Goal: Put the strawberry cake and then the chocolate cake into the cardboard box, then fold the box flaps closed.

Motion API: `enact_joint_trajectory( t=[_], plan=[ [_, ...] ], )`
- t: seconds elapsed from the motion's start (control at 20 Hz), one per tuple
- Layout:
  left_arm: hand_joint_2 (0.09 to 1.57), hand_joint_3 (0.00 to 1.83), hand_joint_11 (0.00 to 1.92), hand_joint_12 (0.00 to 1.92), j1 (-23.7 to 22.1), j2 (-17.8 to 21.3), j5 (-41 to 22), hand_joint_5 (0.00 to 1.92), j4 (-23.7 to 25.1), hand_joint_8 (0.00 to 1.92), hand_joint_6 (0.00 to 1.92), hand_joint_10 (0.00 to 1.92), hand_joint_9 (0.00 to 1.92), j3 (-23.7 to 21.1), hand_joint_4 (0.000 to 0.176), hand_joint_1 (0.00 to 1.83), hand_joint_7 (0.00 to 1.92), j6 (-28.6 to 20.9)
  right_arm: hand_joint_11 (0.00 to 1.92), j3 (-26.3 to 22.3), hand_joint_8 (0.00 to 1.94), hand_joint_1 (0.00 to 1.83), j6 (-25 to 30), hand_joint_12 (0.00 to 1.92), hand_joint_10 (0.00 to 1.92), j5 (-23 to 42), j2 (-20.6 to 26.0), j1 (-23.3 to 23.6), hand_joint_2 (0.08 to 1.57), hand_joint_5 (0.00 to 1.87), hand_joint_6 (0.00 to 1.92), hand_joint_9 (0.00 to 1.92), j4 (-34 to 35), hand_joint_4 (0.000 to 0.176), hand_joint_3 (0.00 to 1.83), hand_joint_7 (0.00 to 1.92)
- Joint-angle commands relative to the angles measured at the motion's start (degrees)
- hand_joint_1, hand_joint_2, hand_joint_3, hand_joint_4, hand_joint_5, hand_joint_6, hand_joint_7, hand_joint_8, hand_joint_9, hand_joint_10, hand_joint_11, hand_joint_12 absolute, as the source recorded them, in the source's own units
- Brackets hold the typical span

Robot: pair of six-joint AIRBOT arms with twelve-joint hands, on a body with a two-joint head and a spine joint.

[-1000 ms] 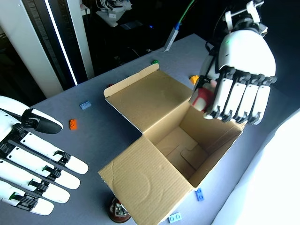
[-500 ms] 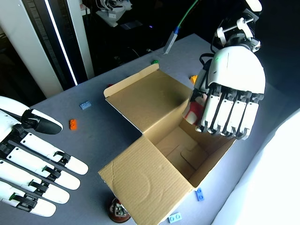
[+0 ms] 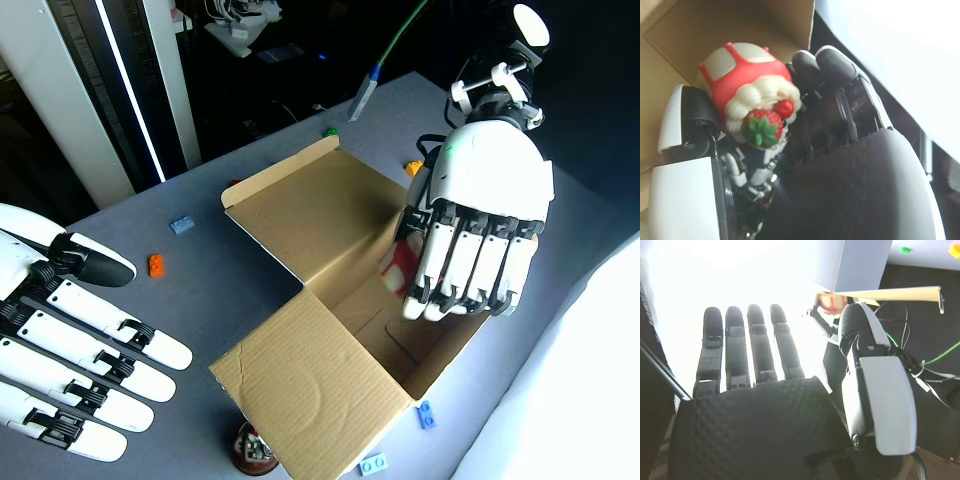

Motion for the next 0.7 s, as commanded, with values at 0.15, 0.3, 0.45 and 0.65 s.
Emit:
enact_joint_trajectory(
  t=[0.15, 0.3, 0.45, 0.65],
  plan=[
    [0.99, 0.00, 0.28, 1.24, -0.2, 0.2, -2.0, 0.31, -3.8, 0.00, 0.00, 0.33, 0.61, 0.7, 0.034, 0.74, 0.46, 0.3, 0.00, 0.2, 0.00, 0.21, 0.0, 0.57, 0.00, 6.9, 0.4, 1.0, 1.26, 0.24, 0.00, 0.19, 0.3, 0.000, 0.00, 0.20],
    [0.96, 0.00, 0.26, 1.14, -0.3, 0.2, -2.1, 0.21, -3.8, 0.00, 0.00, 0.09, 0.62, 1.1, 0.044, 0.65, 0.38, 0.3, 0.00, 0.6, 0.00, 0.22, -2.7, 0.55, 0.00, 7.1, 0.3, 1.0, 1.26, 0.25, 0.01, 0.19, 2.9, 0.000, 0.00, 0.22],
    [0.95, 0.00, 0.23, 1.13, -0.7, 0.2, -2.7, 0.21, -3.8, 0.00, 0.00, 0.06, 0.61, 1.7, 0.054, 0.63, 0.38, 0.3, 0.00, 2.5, 0.00, 0.20, -1.2, 0.59, 0.00, 5.4, 0.1, 0.9, 1.26, 0.25, 0.00, 0.20, 5.4, 0.000, 0.00, 0.22],
    [0.96, 0.00, 0.23, 1.13, -2.3, 0.1, -2.9, 0.24, -3.8, 0.00, 0.01, 0.05, 0.60, 4.0, 0.063, 0.64, 0.39, 0.0, 0.00, 5.8, 0.00, 0.24, 7.4, 0.66, 0.01, 4.1, -0.7, 0.6, 1.25, 0.26, 0.00, 0.22, 3.0, 0.000, 0.00, 0.23]
  ],
)
